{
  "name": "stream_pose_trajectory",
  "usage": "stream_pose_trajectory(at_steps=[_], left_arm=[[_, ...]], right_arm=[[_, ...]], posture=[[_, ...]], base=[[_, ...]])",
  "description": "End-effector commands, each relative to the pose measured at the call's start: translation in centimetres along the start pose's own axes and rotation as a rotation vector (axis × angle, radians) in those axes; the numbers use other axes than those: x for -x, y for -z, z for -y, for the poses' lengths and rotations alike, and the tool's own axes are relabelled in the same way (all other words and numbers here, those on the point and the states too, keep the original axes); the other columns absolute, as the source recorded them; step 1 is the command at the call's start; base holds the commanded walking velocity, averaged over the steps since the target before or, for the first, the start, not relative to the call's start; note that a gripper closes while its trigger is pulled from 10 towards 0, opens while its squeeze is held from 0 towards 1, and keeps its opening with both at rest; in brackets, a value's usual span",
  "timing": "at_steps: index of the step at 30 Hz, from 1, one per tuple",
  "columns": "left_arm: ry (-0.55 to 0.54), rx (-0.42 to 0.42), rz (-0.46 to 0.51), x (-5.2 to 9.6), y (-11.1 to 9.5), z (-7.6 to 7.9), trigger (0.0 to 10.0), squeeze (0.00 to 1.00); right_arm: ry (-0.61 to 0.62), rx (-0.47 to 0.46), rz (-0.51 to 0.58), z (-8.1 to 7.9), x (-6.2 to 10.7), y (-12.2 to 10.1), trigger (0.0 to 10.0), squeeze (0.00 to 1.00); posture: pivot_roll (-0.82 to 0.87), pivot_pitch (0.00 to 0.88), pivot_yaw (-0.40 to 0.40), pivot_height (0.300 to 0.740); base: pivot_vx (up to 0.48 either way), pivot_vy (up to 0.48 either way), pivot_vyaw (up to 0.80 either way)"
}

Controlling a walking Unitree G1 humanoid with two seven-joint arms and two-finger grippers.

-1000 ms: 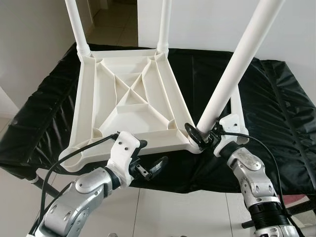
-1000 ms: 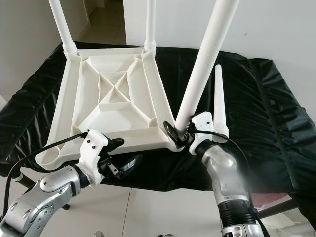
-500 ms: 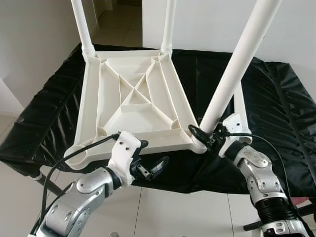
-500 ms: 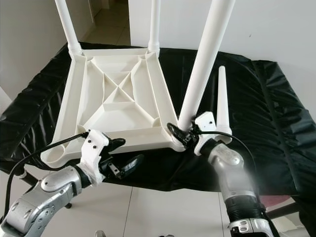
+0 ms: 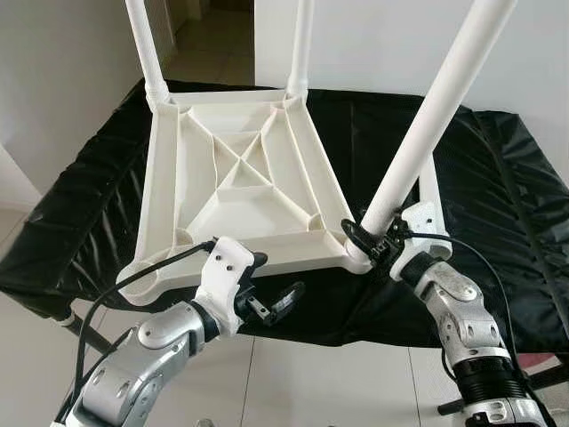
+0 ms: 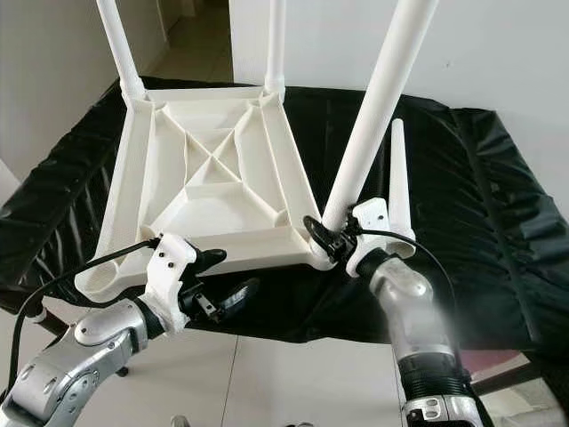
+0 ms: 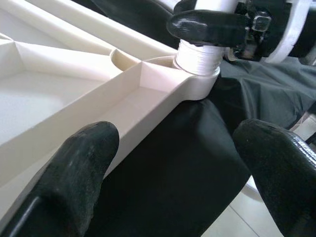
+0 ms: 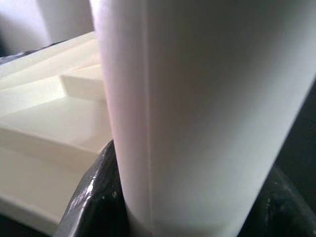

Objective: Building children table

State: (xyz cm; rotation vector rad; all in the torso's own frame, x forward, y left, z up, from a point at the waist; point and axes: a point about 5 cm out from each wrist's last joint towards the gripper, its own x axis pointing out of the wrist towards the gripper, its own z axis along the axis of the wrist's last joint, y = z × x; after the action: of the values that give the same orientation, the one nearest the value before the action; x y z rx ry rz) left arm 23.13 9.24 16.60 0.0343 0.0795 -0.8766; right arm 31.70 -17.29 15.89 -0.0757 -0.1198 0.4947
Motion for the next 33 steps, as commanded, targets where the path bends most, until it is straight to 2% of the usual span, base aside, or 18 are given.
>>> stream_pose_trajectory(at_steps=[1, 4, 5, 9, 10, 14, 17, 20, 23, 26, 27, 30, 31, 33], left_arm=[[0.038, 0.003, -0.018, 0.0, 0.2, 0.4, 10.0, 0.0], [0.038, 0.002, -0.019, 0.0, 0.2, 0.4, 10.0, 0.0], [0.038, 0.003, -0.018, 0.1, 0.2, 0.4, 10.0, 0.0], [0.037, 0.004, -0.018, 0.1, 0.2, 0.4, 10.0, 0.0], [0.038, 0.004, -0.017, 0.0, 0.3, 0.5, 10.0, 0.0], [0.038, 0.006, -0.016, 0.0, 0.3, 0.5, 10.0, 0.0], [0.036, 0.004, -0.016, 0.0, 0.3, 0.5, 10.0, 0.0], [0.031, 0.006, -0.015, 0.1, 0.3, 0.5, 10.0, 0.0], [0.031, 0.004, -0.014, 0.1, 0.3, 0.5, 10.0, 0.0], [0.033, 0.003, -0.014, 0.1, 0.3, 0.5, 10.0, 0.0], [0.034, 0.0, -0.015, 0.1, 0.3, 0.5, 10.0, 0.0], [0.035, -0.003, -0.017, 0.0, 0.3, 0.4, 10.0, 0.0], [0.036, -0.004, -0.014, 0.0, 0.2, 0.4, 10.0, 0.0], [0.034, -0.003, -0.014, 0.1, 0.2, 0.4, 10.0, 0.0]], right_arm=[[0.071, -0.025, -0.063, -0.2, 0.3, 1.1, 10.0, 0.0], [0.118, -0.041, -0.068, -0.7, 0.1, 0.9, 10.0, 0.0], [0.201, -0.065, -0.082, -1.2, 0.0, 1.0, 10.0, 0.0], [0.283, -0.081, -0.099, -1.6, 0.0, 1.1, 10.0, 0.0], [0.413, -0.121, -0.103, -2.6, 0.1, 1.2, 10.0, 0.0], [0.525, -0.158, -0.098, -3.9, 0.2, 1.1, 10.0, 0.0], [0.554, -0.174, -0.096, -4.4, 0.1, 1.0, 10.0, 0.0], [0.583, -0.215, -0.105, -6.2, -0.2, 0.8, 10.0, 0.0], [0.562, -0.233, -0.104, -6.8, -0.3, 0.6, 10.0, 0.0], [0.55, -0.228, -0.092, -6.8, -0.3, 0.4, 10.0, 0.0], [0.55, -0.238, -0.078, -6.7, -0.4, 0.2, 10.0, 0.22], [0.551, -0.246, -0.069, -6.7, -0.4, 0.1, 10.0, 0.22], [0.532, -0.239, -0.045, -6.7, -0.4, -0.3, 10.0, 1.0], [0.513, -0.238, -0.031, -6.5, -0.4, -0.6, 10.0, 1.0]], posture=[[0.02, 0.123, 0.002, 0.74], [0.02, 0.122, 0.002, 0.74], [0.02, 0.121, 0.0, 0.74], [0.02, 0.121, -0.001, 0.74], [0.02, 0.12, -0.004, 0.74], [0.03, 0.118, -0.011, 0.74], [0.03, 0.118, -0.011, 0.74], [0.04, 0.106, -0.014, 0.74], [0.04, 0.106, -0.014, 0.74], [0.04, 0.106, -0.013, 0.74], [0.04, 0.096, -0.013, 0.74], [0.04, 0.096, -0.013, 0.74], [0.03, 0.105, -0.013, 0.74], [0.04, 0.106, -0.014, 0.74]], base=[[0.0, 0.0, 0.0], [0.0, 0.0, 0.0], [0.0, 0.0, 0.0], [0.0, 0.0, 0.0], [0.0, 0.0, 0.0], [0.0, 0.0, 0.0], [0.0, 0.0, 0.0], [0.0, 0.0, 0.0], [0.0, 0.0, 0.0], [0.0, 0.0, 0.0], [0.0, 0.0, 0.0], [0.0, 0.0, 0.0], [0.0, 0.0, 0.0], [0.0, 0.0, 0.0]])
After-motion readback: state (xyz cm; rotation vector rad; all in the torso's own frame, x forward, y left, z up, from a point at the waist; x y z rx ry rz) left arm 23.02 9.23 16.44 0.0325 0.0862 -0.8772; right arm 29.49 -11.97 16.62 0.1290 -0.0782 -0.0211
